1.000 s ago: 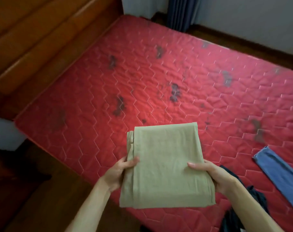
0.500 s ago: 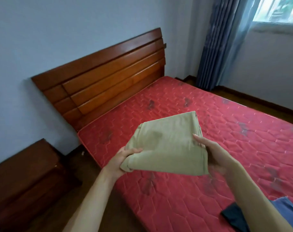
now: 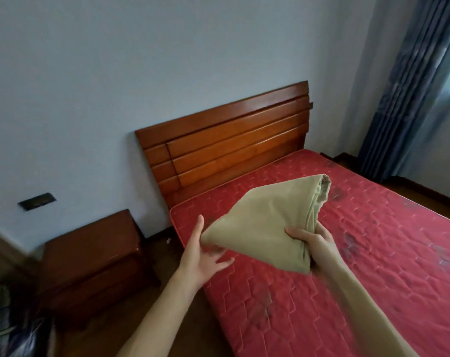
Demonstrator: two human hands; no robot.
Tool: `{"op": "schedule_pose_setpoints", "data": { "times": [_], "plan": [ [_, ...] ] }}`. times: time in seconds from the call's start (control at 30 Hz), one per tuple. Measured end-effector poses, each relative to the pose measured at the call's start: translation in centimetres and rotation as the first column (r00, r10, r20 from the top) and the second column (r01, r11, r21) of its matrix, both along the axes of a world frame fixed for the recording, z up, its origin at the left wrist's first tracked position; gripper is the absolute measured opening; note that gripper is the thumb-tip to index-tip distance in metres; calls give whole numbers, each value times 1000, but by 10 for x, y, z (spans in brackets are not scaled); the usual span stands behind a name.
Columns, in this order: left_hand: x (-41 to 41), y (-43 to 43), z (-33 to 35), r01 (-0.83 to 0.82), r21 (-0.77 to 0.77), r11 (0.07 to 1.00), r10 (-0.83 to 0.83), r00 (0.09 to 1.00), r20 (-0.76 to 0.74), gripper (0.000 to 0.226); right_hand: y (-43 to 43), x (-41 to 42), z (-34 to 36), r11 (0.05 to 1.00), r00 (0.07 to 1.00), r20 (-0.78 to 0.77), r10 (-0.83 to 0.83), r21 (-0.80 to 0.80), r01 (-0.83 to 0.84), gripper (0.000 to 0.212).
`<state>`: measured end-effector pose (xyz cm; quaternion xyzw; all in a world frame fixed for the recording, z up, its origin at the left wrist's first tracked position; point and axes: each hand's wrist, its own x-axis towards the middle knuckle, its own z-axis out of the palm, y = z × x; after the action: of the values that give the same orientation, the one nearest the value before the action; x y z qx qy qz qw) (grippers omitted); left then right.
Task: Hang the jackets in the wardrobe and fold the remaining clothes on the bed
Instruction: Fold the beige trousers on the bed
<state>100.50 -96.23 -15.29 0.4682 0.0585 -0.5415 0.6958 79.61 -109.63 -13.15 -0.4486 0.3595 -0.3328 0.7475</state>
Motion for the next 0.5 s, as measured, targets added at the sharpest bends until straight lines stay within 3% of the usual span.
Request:
{"op": "schedule_pose_setpoints", "data": {
  "times": [0.07,0.13,0.2,0.33,0.4,0.5],
  "plan": [
    [0,6,1,-43,-57,997,39,998,-57,55,19,37,-4,998,1000,-9,19,-67,-20,37],
    [19,6,-7,-99,-15,995,99,995,1,60,43,74,-12,992,997,-18,72,-98,-74,36],
    [61,16,-24,-253,130,959,245,967,74,82,67,108,-23,986,991,-35,131,-102,-134,35],
    [216,48,-120,-425,178,888,427,904,29,112,103,176,-37,961,960,-63,271,-44,-274,47],
    [266,80,-119,-493,204,846,494,868,52,103,117,212,-34,929,929,-61,366,-35,-369,62],
    [287,127,-45,-607,207,767,585,795,160,56,133,270,-27,882,882,-48,470,-25,-471,73]
  ]
}}
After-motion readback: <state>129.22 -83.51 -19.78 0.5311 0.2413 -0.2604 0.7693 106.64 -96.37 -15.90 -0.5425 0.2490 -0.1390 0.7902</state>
